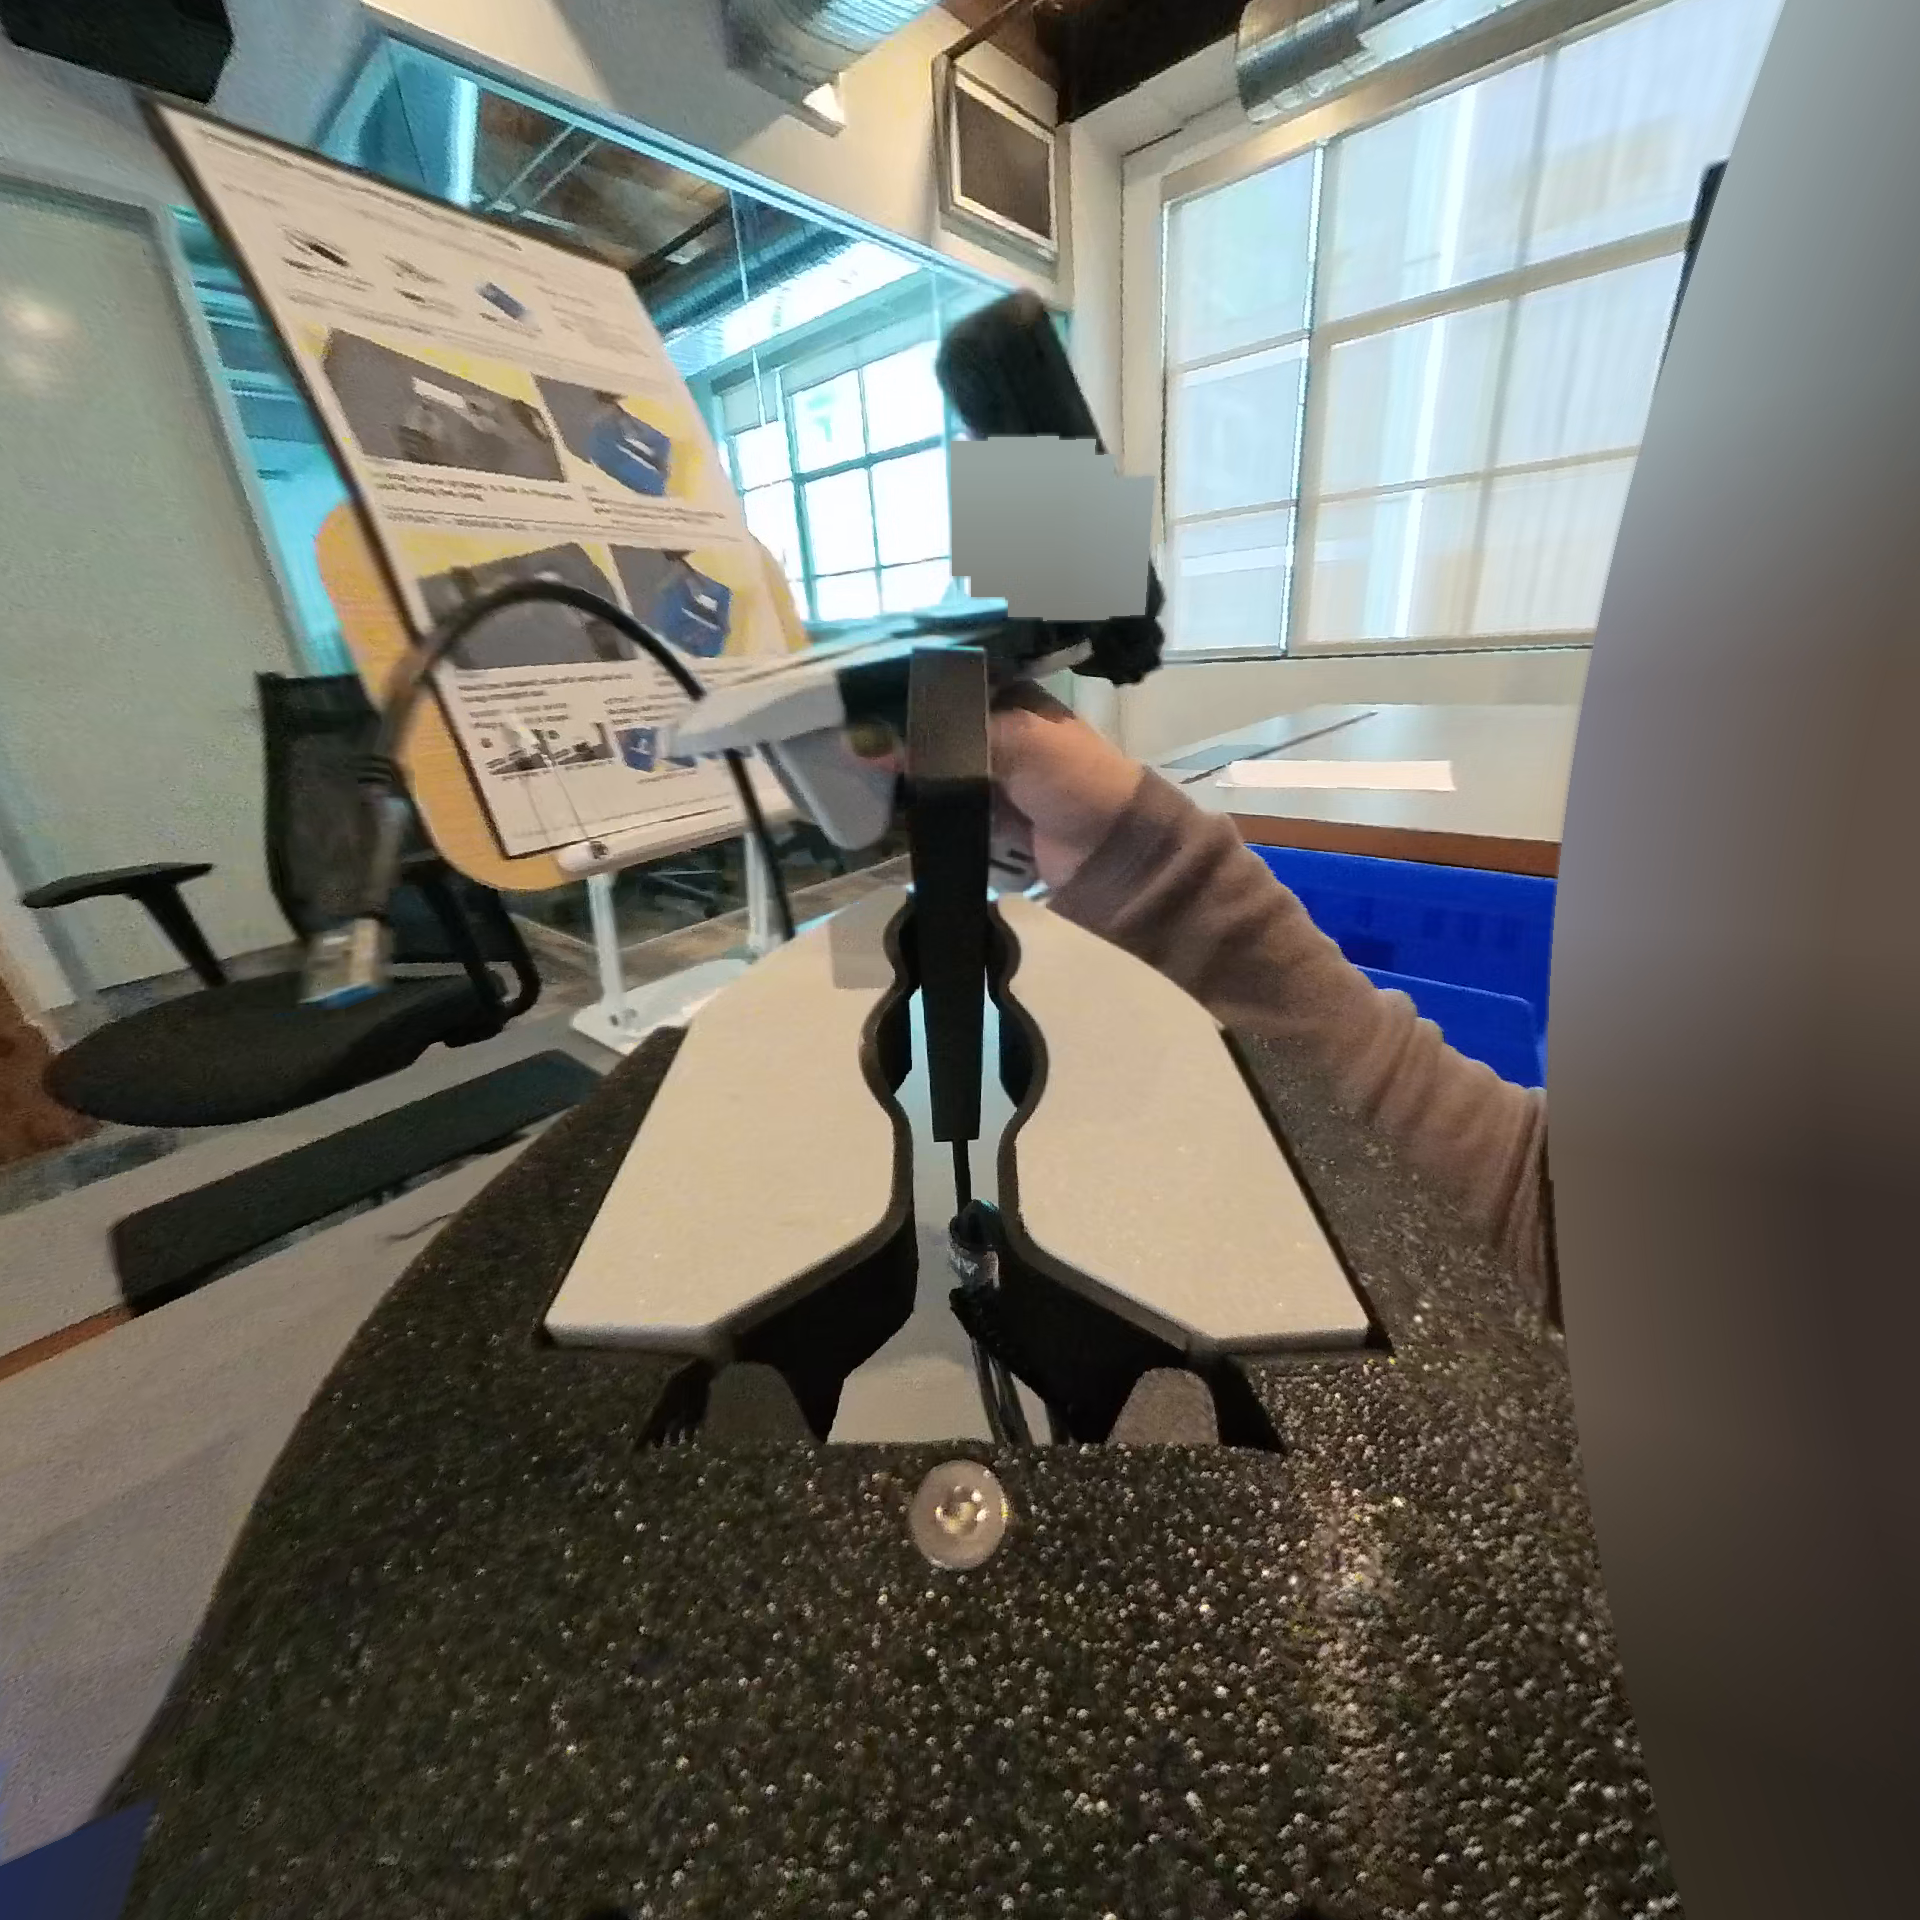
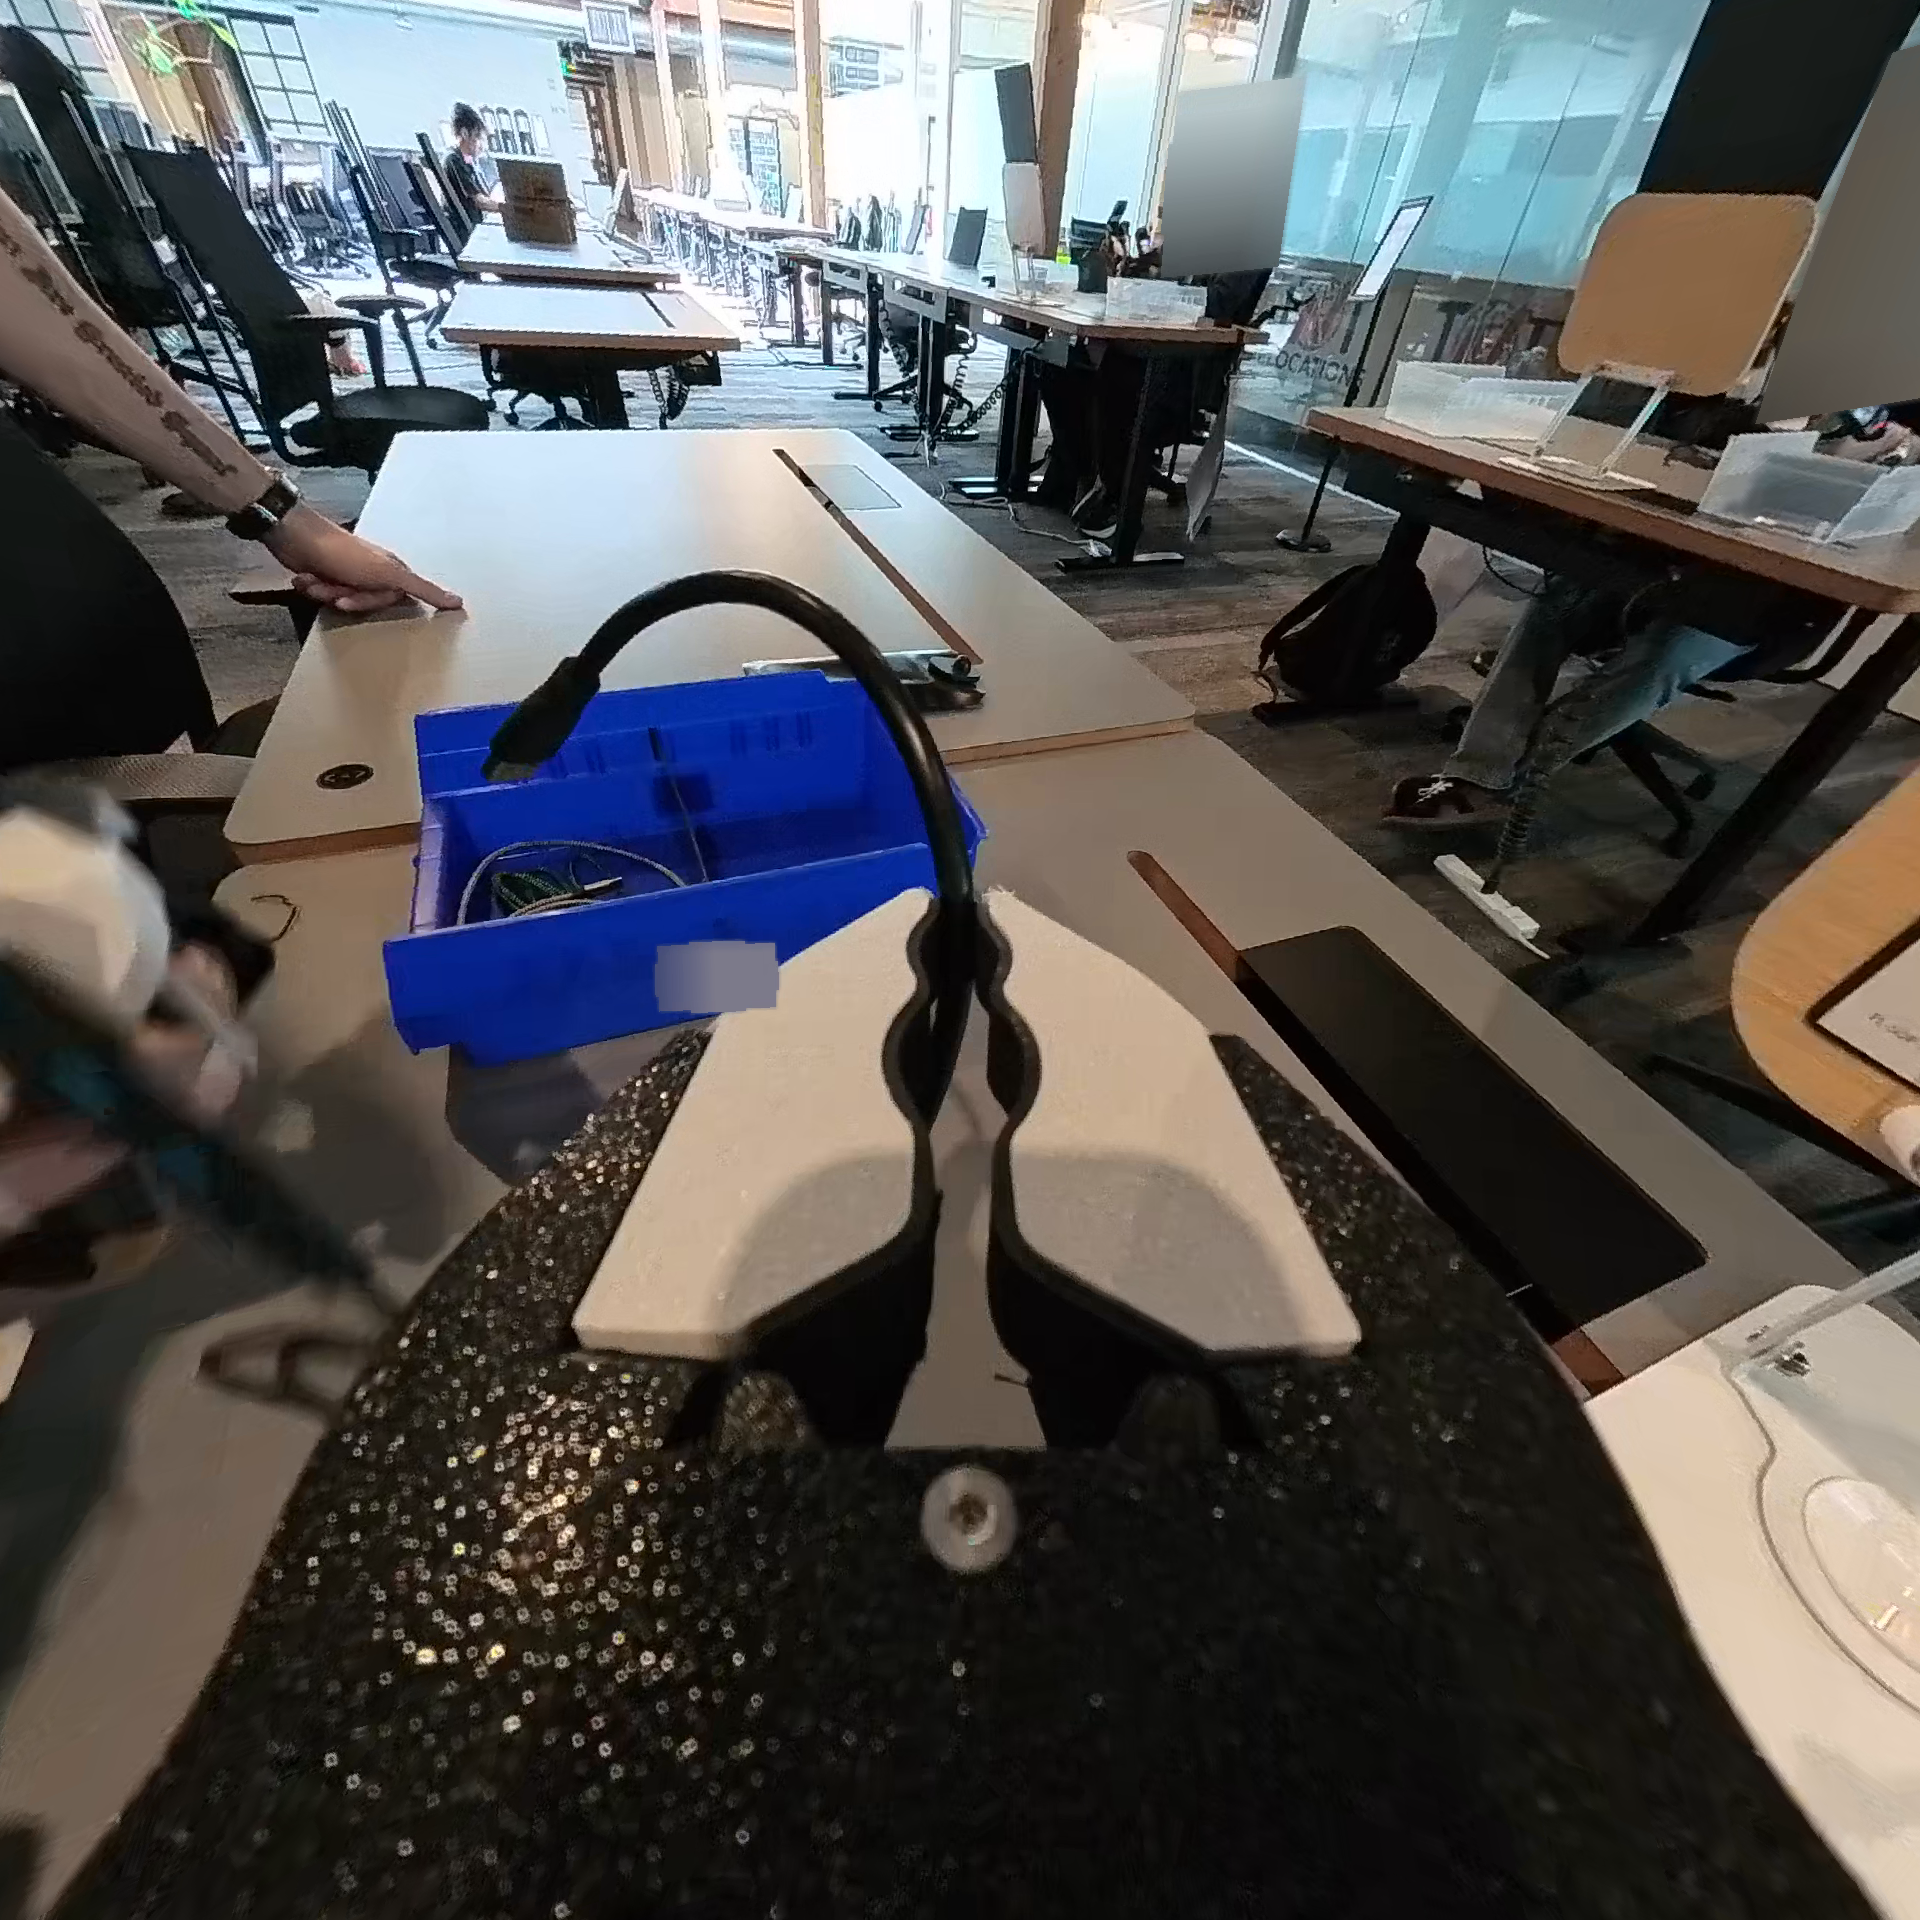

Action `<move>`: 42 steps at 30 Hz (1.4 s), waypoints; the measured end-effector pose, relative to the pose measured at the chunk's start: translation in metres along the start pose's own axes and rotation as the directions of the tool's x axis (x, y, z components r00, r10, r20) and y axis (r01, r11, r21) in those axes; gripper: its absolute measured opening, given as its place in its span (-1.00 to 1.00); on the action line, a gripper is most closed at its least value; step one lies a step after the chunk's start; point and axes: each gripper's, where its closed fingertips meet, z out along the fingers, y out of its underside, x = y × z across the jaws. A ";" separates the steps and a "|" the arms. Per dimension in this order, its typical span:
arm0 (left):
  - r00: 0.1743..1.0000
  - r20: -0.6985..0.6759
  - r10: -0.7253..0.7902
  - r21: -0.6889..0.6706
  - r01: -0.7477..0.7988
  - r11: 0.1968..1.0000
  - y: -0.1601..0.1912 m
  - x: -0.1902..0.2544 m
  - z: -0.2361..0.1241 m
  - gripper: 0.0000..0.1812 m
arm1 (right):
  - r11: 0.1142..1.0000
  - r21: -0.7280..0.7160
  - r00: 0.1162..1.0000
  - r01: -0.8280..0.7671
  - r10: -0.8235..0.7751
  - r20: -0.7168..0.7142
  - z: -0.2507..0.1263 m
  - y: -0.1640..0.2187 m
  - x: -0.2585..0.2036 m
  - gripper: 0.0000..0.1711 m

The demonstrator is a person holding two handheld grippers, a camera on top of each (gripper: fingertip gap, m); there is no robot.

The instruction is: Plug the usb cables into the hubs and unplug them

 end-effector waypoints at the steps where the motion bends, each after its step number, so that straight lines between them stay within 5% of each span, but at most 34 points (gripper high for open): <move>1: 1.000 0.019 -0.002 0.007 0.002 1.000 -0.004 -0.008 -0.005 -0.88 | 1.000 -0.001 1.000 -0.004 0.004 -0.001 0.000 0.001 0.001 -0.95; 14: 0.978 0.201 -0.052 0.100 0.032 0.994 -0.039 -0.075 -0.066 -0.87 | 0.998 -0.053 1.000 -0.025 0.025 -0.012 -0.013 0.012 0.012 -0.95; 20: 0.952 0.292 -0.092 0.160 0.046 0.986 -0.071 -0.098 -0.124 -0.88 | 0.911 -0.413 0.993 0.014 0.034 0.111 -0.005 0.080 -0.001 -0.96; 24: 0.927 0.363 -0.091 0.180 0.026 0.983 -0.087 -0.101 -0.151 -0.88 | 0.816 -0.578 0.959 -0.026 0.183 0.215 0.003 0.120 -0.016 -0.96; 31: 0.906 0.422 -0.014 0.161 -0.060 0.985 -0.102 -0.091 -0.144 -0.88 | 0.633 -0.773 0.915 -0.035 0.332 0.230 0.024 0.180 -0.026 -0.95; 42: 0.920 0.391 0.033 0.140 -0.095 0.985 -0.101 -0.089 -0.128 -0.87 | 0.571 -0.820 0.919 -0.032 0.339 0.201 0.046 0.213 -0.018 -0.87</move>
